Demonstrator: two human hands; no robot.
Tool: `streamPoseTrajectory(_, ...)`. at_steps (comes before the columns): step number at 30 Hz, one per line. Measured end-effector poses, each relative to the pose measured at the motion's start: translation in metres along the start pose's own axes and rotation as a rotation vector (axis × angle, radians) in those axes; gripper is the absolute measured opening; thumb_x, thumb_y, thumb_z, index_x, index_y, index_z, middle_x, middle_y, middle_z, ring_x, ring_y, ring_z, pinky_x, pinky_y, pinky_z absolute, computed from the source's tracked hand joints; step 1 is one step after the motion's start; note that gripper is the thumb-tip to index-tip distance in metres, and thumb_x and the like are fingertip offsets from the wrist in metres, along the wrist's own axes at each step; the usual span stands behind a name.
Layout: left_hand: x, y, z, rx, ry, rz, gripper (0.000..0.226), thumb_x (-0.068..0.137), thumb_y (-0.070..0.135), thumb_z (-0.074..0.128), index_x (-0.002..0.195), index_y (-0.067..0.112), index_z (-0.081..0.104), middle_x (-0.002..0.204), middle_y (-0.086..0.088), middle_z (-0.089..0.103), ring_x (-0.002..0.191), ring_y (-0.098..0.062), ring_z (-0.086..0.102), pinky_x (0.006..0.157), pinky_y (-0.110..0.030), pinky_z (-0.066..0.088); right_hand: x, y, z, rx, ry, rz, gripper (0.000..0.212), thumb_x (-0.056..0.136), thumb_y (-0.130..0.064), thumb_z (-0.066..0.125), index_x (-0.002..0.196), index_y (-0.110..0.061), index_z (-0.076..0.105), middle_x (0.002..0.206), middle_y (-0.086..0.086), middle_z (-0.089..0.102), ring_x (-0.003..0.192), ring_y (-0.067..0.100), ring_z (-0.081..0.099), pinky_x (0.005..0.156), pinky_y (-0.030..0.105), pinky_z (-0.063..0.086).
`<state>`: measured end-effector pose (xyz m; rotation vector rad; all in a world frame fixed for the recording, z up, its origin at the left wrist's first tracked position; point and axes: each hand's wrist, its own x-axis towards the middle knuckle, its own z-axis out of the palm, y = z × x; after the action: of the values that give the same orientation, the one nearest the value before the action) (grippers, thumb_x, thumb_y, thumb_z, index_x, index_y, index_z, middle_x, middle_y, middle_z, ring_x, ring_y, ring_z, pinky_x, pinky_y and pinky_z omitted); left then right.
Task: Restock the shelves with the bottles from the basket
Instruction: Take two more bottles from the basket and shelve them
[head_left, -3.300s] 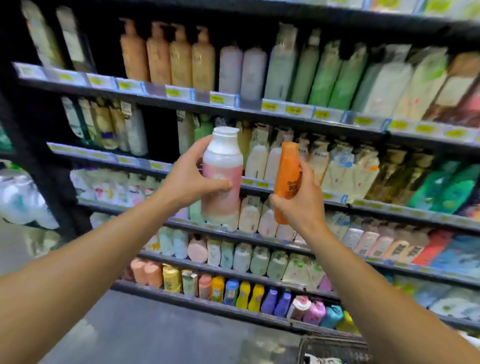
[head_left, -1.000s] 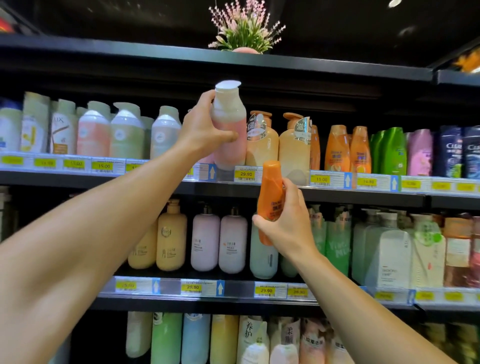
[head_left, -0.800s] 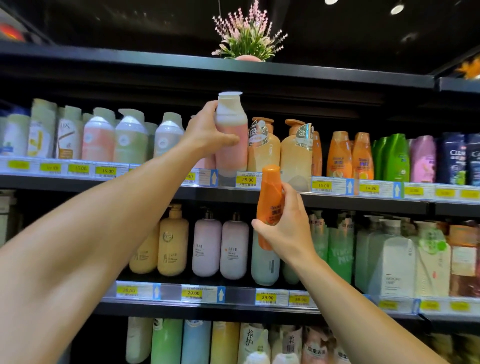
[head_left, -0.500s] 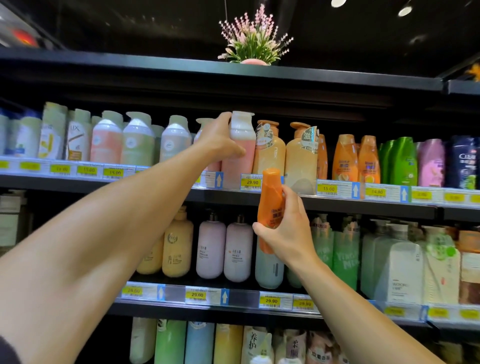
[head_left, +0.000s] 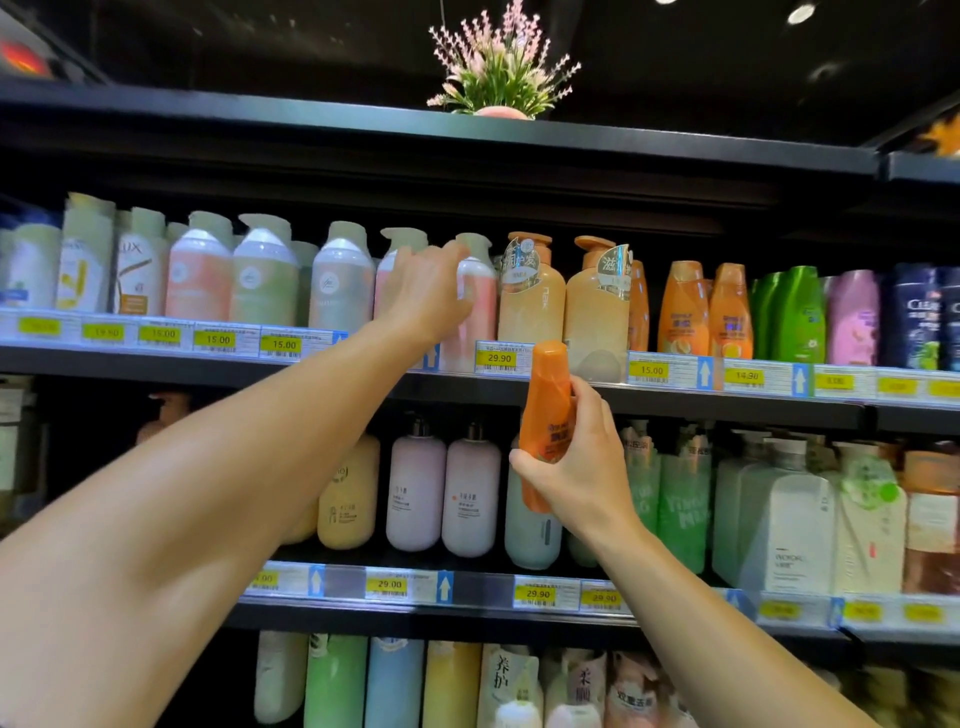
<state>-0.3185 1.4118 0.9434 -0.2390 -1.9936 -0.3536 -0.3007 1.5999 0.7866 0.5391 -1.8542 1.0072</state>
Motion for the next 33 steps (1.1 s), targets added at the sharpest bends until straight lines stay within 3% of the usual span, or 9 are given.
streamPoseTrajectory(2,-0.005,-0.001,0.001,0.011,0.004,0.030,0.050,0.091,0.017,0.061,0.140,0.016,0.050,0.123,-0.009,0.064,0.122,-0.033,0.045,0.094,-0.033,0.028,-0.001,0.000,-0.001,-0.004,0.001,0.005,0.085,0.070,-0.030,0.082,0.141,-0.032,0.035,0.117,-0.011,0.045,0.097,0.003,0.046,0.081,0.021,0.039)
streamPoseTrajectory(5,-0.013,-0.003,0.002,0.037,-0.004,0.070,0.050,0.092,0.015,0.060,0.141,0.017,0.050,0.131,-0.008,0.061,0.126,-0.032,0.044,0.099,-0.031,0.022,-0.002,-0.001,-0.002,-0.028,0.002,0.000,0.086,0.071,-0.030,0.082,0.142,-0.031,0.034,0.118,-0.011,0.044,0.096,-0.001,0.042,0.079,0.015,0.036)
streamPoseTrajectory(12,-0.033,-0.007,-0.001,-0.076,-0.038,0.143,0.050,0.091,0.021,0.060,0.140,0.012,0.053,0.132,-0.010,0.060,0.123,-0.031,0.050,0.096,-0.040,0.043,-0.005,-0.009,-0.009,-0.059,0.020,0.025,0.087,0.070,-0.034,0.083,0.142,-0.029,0.034,0.117,-0.009,0.045,0.099,0.008,0.048,0.083,0.024,0.041)
streamPoseTrajectory(21,-0.079,0.019,0.018,-0.227,-0.028,0.364,0.054,0.086,0.020,0.069,0.138,0.012,0.056,0.139,-0.006,0.058,0.127,-0.028,0.051,0.103,-0.040,0.043,-0.001,-0.016,-0.055,-0.139,0.132,0.040,0.086,0.070,-0.035,0.084,0.143,-0.026,0.038,0.116,-0.009,0.045,0.098,0.001,0.047,0.077,0.009,0.036)
streamPoseTrajectory(25,-0.079,0.046,0.026,-0.269,-0.020,0.424,0.052,0.084,0.017,0.070,0.134,0.009,0.059,0.132,-0.009,0.061,0.121,-0.033,0.053,0.102,-0.041,0.042,0.009,-0.009,-0.089,-0.187,0.213,0.040,0.089,0.070,-0.035,0.086,0.144,-0.026,0.037,0.117,-0.009,0.042,0.102,0.006,0.045,0.084,0.012,0.037)
streamPoseTrajectory(30,-0.075,0.080,0.044,-0.250,-0.027,0.417,0.052,0.089,0.024,0.065,0.139,0.018,0.055,0.137,-0.003,0.058,0.125,-0.025,0.049,0.101,-0.038,0.042,0.043,-0.001,-0.135,-0.159,0.259,0.015,0.088,0.070,-0.031,0.087,0.143,-0.022,0.037,0.125,-0.002,0.053,0.108,0.016,0.055,0.089,0.030,0.048)
streamPoseTrajectory(33,-0.075,0.097,0.057,-0.185,-0.027,0.422,0.051,0.089,0.025,0.065,0.139,0.018,0.055,0.135,-0.005,0.059,0.122,-0.029,0.052,0.098,-0.044,0.045,0.069,0.004,-0.150,-0.114,0.279,-0.029,0.085,0.070,-0.027,0.087,0.140,-0.022,0.038,0.124,0.001,0.055,0.109,0.019,0.057,0.087,0.027,0.048)
